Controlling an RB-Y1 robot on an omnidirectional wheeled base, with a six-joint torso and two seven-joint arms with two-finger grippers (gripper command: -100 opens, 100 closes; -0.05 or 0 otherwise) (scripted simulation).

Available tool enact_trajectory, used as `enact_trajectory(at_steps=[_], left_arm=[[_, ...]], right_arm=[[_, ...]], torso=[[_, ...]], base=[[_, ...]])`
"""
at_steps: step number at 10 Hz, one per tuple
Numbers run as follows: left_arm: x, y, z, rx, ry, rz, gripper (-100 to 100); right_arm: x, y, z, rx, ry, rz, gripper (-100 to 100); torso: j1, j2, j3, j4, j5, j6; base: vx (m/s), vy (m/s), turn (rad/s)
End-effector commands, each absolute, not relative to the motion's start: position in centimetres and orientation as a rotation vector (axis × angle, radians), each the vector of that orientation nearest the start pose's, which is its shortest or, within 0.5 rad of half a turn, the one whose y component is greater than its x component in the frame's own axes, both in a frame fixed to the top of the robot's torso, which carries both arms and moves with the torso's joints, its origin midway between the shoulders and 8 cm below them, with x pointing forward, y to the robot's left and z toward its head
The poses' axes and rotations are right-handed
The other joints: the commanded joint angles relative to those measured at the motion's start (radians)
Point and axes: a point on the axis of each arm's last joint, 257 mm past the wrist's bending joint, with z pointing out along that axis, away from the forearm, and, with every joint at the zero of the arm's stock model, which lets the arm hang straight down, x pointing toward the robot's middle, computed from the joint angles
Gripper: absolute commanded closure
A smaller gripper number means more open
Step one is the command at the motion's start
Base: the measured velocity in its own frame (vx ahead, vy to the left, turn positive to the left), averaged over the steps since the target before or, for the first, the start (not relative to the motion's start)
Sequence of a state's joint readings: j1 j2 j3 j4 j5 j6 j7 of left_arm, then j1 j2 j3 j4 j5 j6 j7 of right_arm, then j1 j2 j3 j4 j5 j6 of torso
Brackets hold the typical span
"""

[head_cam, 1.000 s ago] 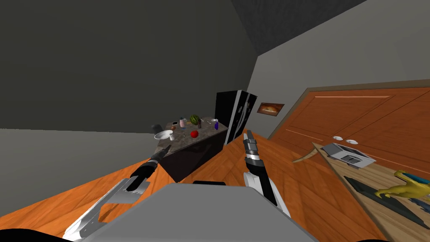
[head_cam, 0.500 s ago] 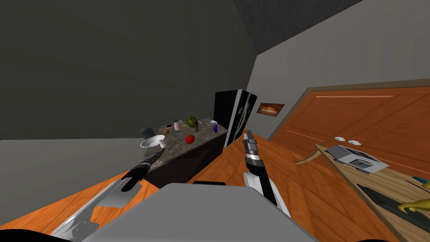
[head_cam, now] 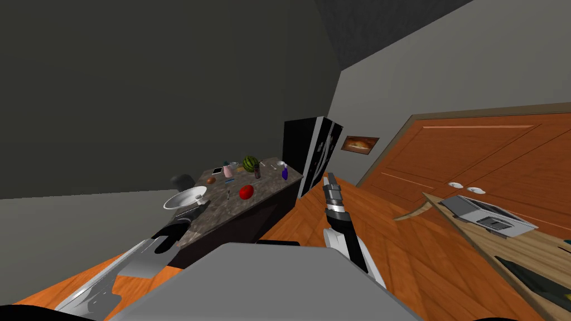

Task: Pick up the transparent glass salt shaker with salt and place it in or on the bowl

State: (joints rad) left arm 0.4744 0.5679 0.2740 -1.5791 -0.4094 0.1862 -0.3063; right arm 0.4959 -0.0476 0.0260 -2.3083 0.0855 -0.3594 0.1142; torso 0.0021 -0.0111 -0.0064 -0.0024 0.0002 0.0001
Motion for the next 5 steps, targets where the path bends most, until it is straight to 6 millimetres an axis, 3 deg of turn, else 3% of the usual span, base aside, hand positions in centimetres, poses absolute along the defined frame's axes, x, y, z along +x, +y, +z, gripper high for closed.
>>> enact_trajectory(at_steps=[1, 2, 3, 5], left_arm=[[32.0, 61.4, -31.3, -0.655, 1.821, 0.312, -100], [32.0, 61.5, -31.3, -0.653, 1.822, 0.318, 0], [31.1, 63.3, -31.7, -0.664, 1.826, 0.355, -100], [31.2, 63.4, -31.5, -0.67, 1.816, 0.354, -100]], right_arm=[[36.4, -26.1, 0.9, 0.609, 0.801, 1.139, 0], [36.4, -26.1, 0.9, 0.609, 0.8, 1.139, 0], [36.4, -26.1, 0.9, 0.609, 0.8, 1.139, 0], [36.4, -26.1, 0.9, 0.609, 0.8, 1.139, 0]], torso=[[0.0, 0.0, 0.0, 0.0, 0.0, 0.0], [-0.001, 0.005, 0.002, 0.001, 0.0, 0.0], [-0.002, 0.009, 0.005, 0.002, 0.0, 0.0], [-0.003, 0.014, 0.008, 0.003, -0.001, -0.001]], base=[[0.079, 0.018, -0.01], [0.014, 0.003, 0.0], [-0.032, -0.025, -0.24], [-0.037, -0.014, -0.04]])
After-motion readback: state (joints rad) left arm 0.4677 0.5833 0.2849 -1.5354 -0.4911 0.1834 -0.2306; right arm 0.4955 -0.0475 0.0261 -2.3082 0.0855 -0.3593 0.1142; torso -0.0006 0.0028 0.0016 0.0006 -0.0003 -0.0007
